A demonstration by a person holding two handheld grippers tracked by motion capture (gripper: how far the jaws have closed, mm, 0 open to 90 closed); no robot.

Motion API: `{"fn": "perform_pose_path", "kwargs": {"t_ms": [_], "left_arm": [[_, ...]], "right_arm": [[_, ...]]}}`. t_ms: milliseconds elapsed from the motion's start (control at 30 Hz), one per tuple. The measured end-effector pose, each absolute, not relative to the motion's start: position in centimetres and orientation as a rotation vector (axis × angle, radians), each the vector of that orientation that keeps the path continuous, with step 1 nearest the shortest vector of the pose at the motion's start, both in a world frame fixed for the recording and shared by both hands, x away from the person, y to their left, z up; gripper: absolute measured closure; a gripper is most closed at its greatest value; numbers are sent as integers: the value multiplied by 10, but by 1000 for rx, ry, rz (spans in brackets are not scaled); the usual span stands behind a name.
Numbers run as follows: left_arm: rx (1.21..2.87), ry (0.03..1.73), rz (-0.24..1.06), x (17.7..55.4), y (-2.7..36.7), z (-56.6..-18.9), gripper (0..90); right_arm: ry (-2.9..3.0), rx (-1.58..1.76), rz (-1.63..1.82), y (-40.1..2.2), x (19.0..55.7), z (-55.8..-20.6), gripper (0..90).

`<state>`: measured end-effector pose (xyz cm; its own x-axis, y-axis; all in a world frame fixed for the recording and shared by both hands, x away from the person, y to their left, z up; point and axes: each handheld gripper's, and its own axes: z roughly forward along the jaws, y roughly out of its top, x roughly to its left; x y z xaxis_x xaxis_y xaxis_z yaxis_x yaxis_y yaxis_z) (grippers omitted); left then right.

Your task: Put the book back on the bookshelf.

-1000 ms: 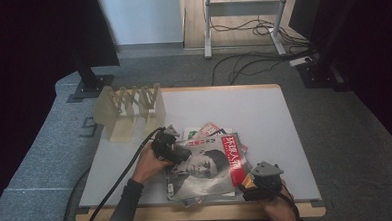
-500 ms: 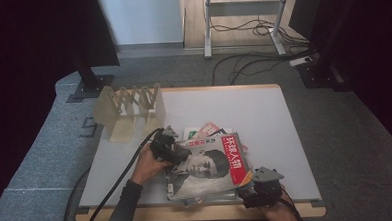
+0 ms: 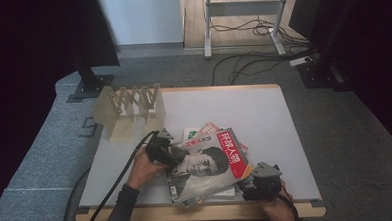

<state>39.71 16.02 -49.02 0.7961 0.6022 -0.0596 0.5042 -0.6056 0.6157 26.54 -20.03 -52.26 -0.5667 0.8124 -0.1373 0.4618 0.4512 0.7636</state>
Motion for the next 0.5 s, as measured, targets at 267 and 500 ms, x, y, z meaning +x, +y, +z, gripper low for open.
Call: {"fn": "perform_pose_path", "kwargs": {"t_ms": [267, 500], "left_arm": [[2341, 833, 208, 392, 165, -490, 62], [2344, 836, 208, 387, 169, -488, 81]], "right_arm": [[2166, 1088, 933, -203, 277, -521, 18], [2147, 1092, 913, -204, 289, -518, 19]]}}
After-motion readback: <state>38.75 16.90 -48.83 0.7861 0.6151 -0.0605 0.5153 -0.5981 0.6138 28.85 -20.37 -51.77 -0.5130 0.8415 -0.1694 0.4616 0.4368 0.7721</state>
